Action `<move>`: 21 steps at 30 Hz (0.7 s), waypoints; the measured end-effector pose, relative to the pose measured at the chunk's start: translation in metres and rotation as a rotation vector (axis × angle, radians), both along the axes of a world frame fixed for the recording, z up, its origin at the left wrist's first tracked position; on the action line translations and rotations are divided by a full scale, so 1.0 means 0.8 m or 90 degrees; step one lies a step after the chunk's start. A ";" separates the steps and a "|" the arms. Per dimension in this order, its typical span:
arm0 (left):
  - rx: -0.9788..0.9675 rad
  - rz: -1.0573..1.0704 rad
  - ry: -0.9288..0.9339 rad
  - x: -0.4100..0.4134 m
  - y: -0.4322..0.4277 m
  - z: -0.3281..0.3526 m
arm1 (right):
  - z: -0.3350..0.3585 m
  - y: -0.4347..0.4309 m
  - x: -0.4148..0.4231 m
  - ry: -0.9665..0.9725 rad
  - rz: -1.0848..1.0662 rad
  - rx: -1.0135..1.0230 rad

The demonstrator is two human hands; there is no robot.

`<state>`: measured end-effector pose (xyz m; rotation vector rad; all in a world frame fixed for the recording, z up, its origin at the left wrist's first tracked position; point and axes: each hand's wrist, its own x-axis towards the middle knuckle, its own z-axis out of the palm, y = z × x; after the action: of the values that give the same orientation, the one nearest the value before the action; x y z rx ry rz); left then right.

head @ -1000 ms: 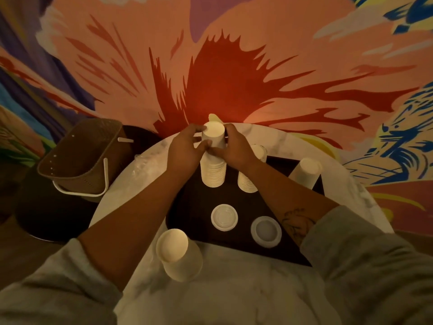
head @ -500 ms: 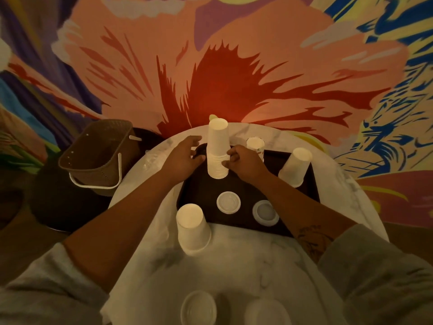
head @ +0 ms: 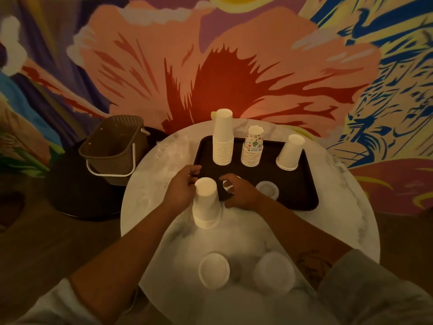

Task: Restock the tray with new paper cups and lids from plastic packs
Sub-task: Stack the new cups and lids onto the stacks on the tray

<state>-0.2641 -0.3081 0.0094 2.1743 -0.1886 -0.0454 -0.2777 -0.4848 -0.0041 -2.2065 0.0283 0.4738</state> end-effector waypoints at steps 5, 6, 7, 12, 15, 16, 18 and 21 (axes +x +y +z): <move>-0.003 -0.005 0.046 -0.026 -0.001 -0.012 | -0.017 0.035 -0.034 -0.058 -0.022 0.062; 0.002 -0.016 0.070 -0.031 0.000 -0.016 | -0.022 0.042 -0.039 -0.067 -0.037 0.061; 0.011 -0.025 0.098 -0.036 0.000 -0.020 | -0.028 0.047 -0.045 -0.074 -0.057 0.064; 0.023 -0.071 0.157 -0.058 0.005 -0.038 | -0.054 0.060 -0.065 -0.119 -0.133 0.088; 0.027 -0.086 0.150 -0.062 0.005 -0.035 | -0.049 0.053 -0.073 -0.143 -0.126 0.084; 0.023 -0.092 0.145 -0.062 0.004 -0.033 | -0.046 0.051 -0.074 -0.153 -0.123 0.081; 0.018 -0.100 0.127 -0.064 0.002 -0.026 | -0.038 0.045 -0.077 -0.172 -0.121 0.079; 0.019 -0.121 0.076 -0.064 -0.003 -0.013 | -0.023 0.037 -0.081 -0.204 -0.125 0.077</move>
<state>-0.3152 -0.3105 -0.0011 2.1694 -0.3275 -0.2862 -0.3423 -0.4551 -0.0225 -2.1102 0.0443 0.0108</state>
